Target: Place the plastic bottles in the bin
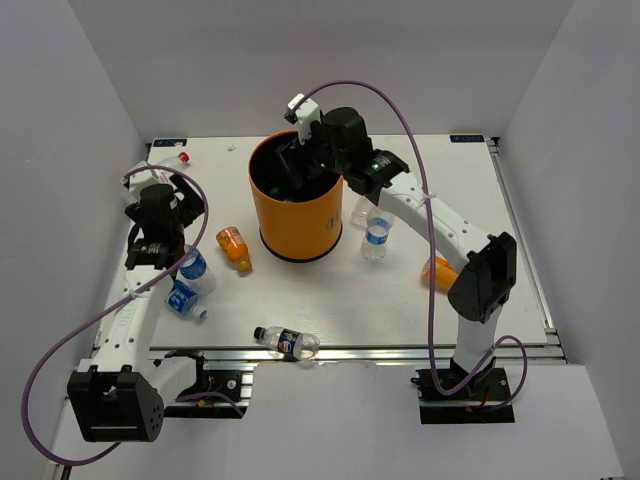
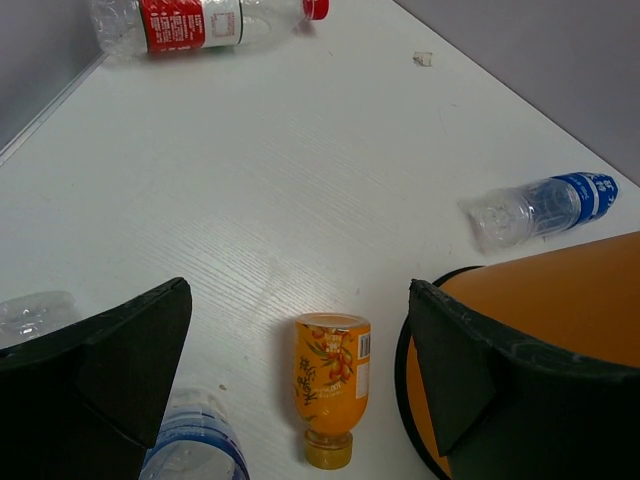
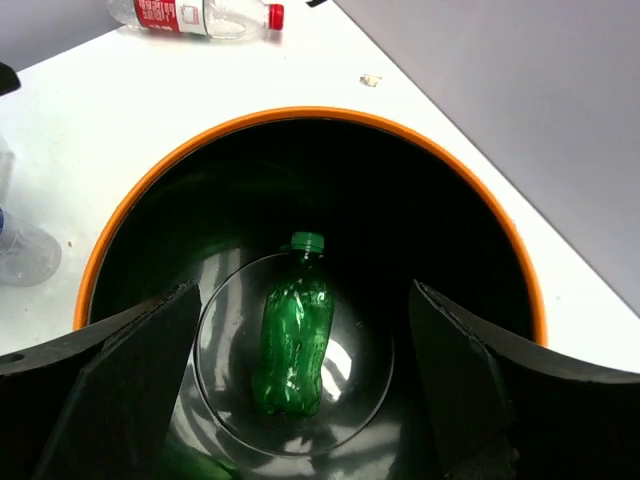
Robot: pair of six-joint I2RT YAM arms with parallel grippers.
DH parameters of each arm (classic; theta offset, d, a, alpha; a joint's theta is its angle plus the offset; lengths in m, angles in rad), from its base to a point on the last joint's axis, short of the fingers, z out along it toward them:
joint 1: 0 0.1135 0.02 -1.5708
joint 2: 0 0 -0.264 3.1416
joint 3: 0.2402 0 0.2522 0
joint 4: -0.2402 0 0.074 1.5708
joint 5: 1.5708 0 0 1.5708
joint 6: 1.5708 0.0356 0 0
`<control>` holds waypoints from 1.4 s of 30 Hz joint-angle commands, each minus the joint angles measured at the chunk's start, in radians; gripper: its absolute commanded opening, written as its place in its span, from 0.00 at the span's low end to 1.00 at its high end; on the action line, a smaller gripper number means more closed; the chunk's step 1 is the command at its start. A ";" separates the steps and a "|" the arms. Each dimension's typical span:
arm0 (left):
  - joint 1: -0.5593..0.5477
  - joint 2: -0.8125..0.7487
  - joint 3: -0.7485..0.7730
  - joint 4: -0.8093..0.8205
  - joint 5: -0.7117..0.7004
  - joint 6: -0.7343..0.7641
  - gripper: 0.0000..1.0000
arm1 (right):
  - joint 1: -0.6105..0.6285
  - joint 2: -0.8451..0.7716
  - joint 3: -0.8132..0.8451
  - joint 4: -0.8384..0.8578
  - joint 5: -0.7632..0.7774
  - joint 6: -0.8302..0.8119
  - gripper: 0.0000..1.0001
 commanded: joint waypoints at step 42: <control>-0.002 0.123 0.057 0.066 0.360 0.064 0.98 | -0.270 -0.530 -0.901 0.312 0.123 0.177 0.77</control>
